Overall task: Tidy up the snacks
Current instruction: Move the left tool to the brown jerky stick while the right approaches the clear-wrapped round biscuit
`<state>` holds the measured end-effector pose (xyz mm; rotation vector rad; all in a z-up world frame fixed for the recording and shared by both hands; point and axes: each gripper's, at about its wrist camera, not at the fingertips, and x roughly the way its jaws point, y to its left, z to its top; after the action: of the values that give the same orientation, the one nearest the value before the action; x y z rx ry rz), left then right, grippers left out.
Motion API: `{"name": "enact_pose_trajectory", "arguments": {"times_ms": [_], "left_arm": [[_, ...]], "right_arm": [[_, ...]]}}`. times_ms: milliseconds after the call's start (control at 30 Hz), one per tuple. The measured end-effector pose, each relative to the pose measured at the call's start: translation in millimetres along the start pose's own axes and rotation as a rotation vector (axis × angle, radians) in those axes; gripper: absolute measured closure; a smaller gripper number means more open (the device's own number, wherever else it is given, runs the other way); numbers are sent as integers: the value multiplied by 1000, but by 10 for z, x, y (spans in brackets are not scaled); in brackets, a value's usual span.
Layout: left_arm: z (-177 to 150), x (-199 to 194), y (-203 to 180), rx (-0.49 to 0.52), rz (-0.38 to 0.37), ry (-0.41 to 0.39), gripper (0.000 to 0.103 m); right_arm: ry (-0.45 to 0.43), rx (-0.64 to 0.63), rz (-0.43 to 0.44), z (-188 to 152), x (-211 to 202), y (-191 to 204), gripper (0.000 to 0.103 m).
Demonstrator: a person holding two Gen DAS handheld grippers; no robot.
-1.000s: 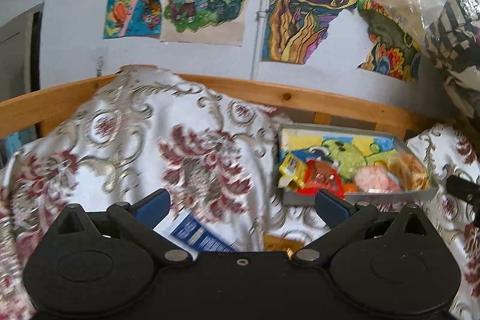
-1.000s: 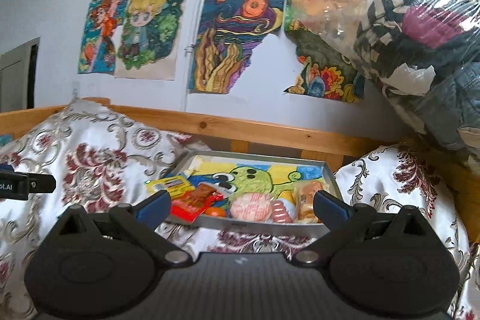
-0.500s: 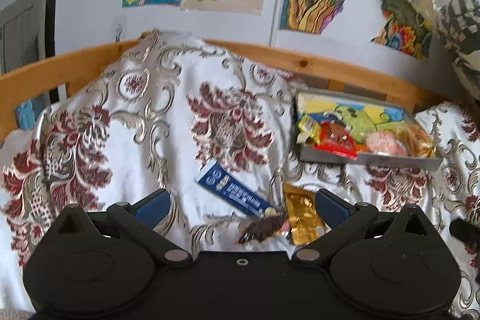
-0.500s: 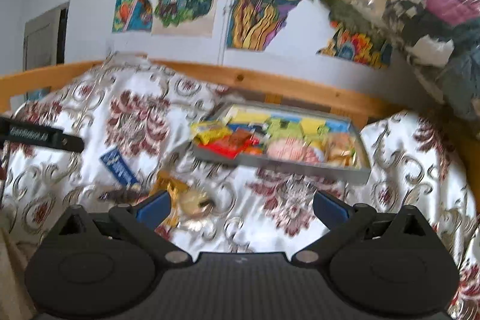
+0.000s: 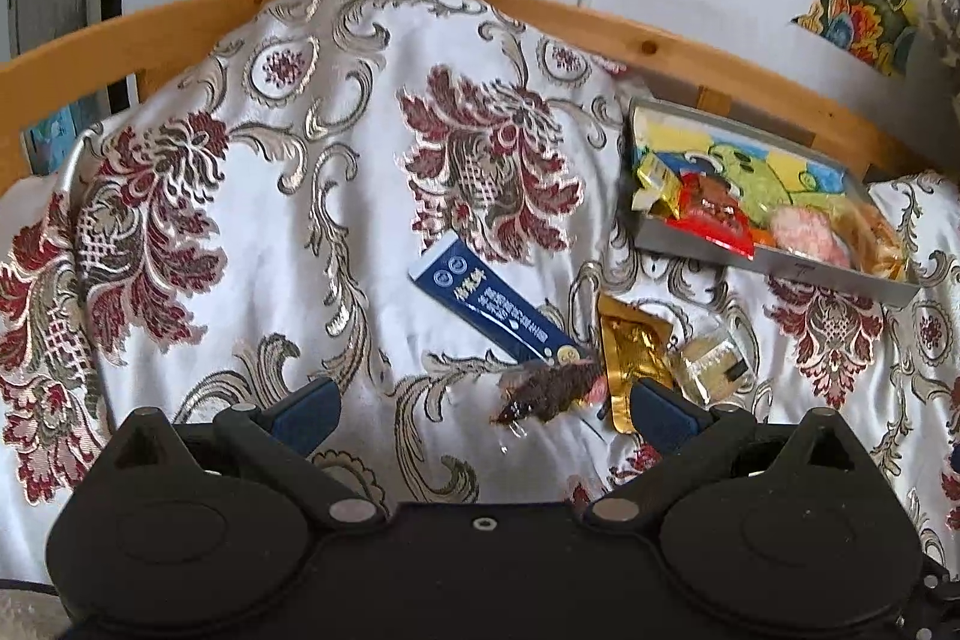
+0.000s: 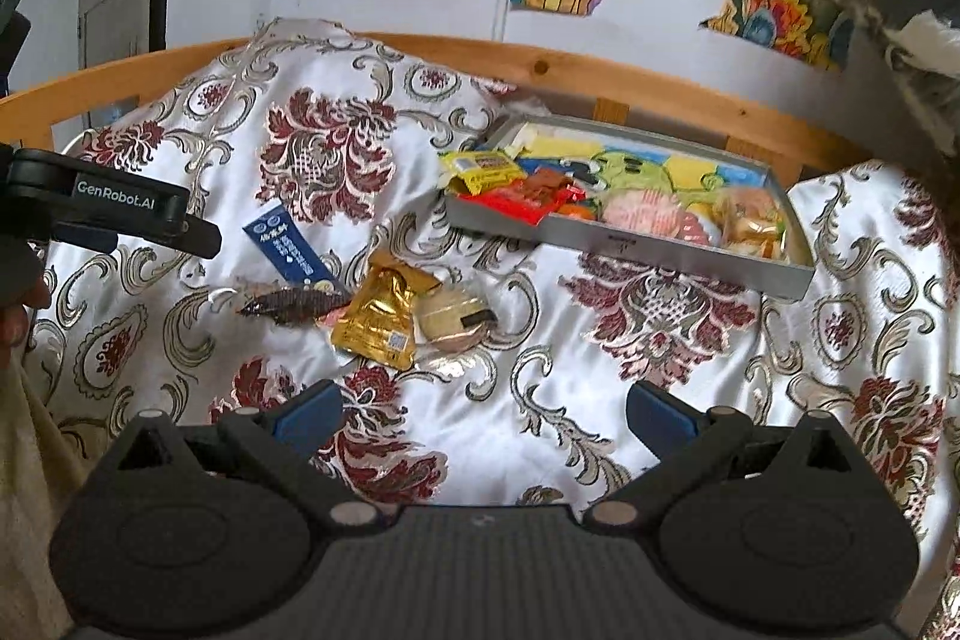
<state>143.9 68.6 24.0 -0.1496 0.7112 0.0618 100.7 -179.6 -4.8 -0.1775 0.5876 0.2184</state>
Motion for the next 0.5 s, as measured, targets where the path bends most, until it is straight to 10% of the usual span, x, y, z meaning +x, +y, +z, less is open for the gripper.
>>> {"name": "enact_pose_trajectory", "arguments": {"times_ms": [500], "left_arm": [[245,352,-156,79,-87,122,1]], "right_arm": [[120,-20,27,159,376,-160,0]]}}
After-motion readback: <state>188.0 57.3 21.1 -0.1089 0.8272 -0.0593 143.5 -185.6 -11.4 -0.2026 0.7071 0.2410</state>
